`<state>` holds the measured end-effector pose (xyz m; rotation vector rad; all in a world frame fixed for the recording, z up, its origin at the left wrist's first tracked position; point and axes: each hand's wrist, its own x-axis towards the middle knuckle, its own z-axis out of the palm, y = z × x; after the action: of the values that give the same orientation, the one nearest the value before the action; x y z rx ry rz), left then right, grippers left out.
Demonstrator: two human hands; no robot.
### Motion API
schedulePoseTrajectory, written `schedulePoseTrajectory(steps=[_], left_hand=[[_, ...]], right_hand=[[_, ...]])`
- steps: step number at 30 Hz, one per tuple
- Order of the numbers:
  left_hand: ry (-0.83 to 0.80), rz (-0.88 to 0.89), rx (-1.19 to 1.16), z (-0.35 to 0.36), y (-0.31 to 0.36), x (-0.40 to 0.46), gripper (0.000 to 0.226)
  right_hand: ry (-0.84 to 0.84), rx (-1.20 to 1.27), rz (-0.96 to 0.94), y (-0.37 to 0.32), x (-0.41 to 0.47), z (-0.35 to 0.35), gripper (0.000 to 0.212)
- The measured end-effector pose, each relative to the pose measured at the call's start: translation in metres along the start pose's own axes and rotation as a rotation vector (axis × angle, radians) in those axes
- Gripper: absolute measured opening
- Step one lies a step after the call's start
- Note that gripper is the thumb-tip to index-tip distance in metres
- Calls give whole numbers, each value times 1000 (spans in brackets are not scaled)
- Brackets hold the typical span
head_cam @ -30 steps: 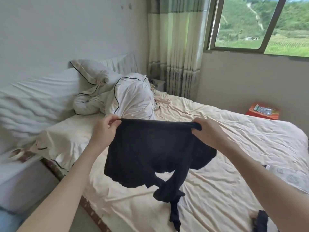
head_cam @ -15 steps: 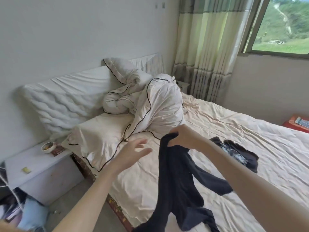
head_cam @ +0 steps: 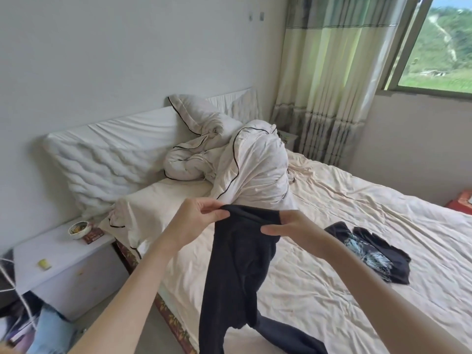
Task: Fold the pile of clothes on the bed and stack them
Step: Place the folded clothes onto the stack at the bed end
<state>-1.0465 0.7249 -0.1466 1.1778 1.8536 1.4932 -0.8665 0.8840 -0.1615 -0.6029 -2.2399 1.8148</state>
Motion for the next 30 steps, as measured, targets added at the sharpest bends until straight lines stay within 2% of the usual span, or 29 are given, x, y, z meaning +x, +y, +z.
schedulePoseTrajectory(steps=[3,6,8,9,11,16,21,25,30], left_hand=[[63,15,5,-10,7,1,24],[44,-14,129,-14,10,2,14],[19,-38,185,-8,17,5,5],[15,-29,179,-3,21,7,11],[17,22,135,9,30,11,16],[184,106,82,19,39,17,11],[136,141,2,12,49,28,19],[121,185,18,9,60,35,24],[168,179,29,-12,60,36,26]], right_hand=[[56,55,-40,-2,3,-12,21],[128,128,-106,-21,13,-21,12],[137,90,-176,-41,20,-20,18],[131,47,-202,-50,24,-17,23],[98,-26,-224,-63,30,-8,17],[71,-20,-240,-66,29,-6,19],[-9,4,-165,-35,20,-14,8],[-15,28,-101,-4,19,-12,22],[20,92,-75,6,20,-32,11]])
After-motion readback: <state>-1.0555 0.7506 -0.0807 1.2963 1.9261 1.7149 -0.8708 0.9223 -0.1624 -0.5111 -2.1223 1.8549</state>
